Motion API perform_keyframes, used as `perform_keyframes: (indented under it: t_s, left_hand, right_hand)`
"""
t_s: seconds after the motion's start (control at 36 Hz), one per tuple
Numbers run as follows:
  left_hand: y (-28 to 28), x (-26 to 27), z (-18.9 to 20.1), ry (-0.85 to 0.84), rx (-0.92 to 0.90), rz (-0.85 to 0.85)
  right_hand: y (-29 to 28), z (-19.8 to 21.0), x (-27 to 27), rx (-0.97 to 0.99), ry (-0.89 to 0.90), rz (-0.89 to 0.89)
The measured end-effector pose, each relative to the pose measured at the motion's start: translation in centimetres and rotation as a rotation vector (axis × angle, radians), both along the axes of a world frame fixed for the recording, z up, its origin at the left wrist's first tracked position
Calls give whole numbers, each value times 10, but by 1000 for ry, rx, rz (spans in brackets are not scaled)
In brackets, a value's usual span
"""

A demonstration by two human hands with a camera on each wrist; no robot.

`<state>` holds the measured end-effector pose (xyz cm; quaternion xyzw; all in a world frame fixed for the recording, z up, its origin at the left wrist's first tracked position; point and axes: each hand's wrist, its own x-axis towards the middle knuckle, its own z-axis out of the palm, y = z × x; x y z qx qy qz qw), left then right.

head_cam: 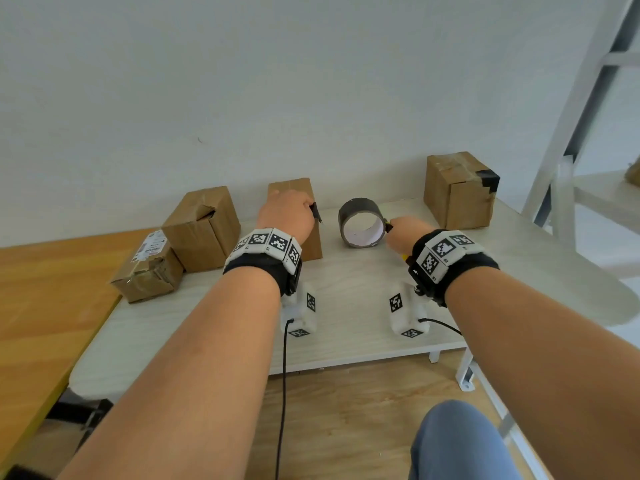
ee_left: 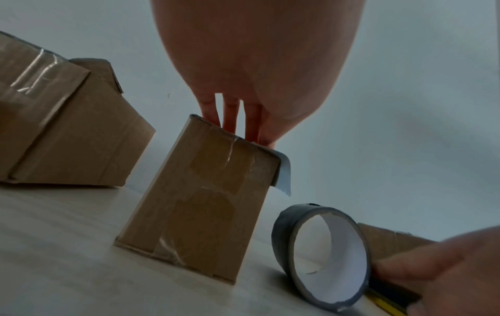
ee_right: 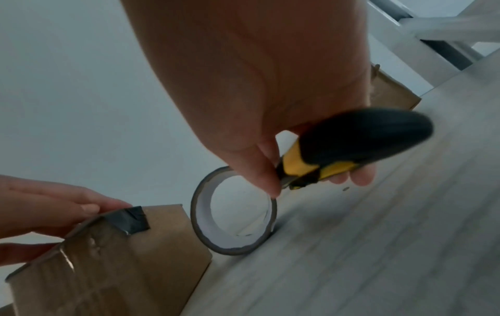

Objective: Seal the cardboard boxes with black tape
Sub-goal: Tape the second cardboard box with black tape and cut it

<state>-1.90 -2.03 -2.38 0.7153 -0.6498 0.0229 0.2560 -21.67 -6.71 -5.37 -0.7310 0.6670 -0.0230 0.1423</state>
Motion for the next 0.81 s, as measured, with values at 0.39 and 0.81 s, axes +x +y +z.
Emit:
perform_keyframes:
  t_s: [0.39, 0.81]
  left_hand:
    - [-3, 6, -3, 90, -98, -32]
    - [-7, 9, -8, 123, -64, -25]
  right_hand:
    - [-10, 0, 2, -64, 17, -35]
    - [-13, 23, 47, -107, -201, 78]
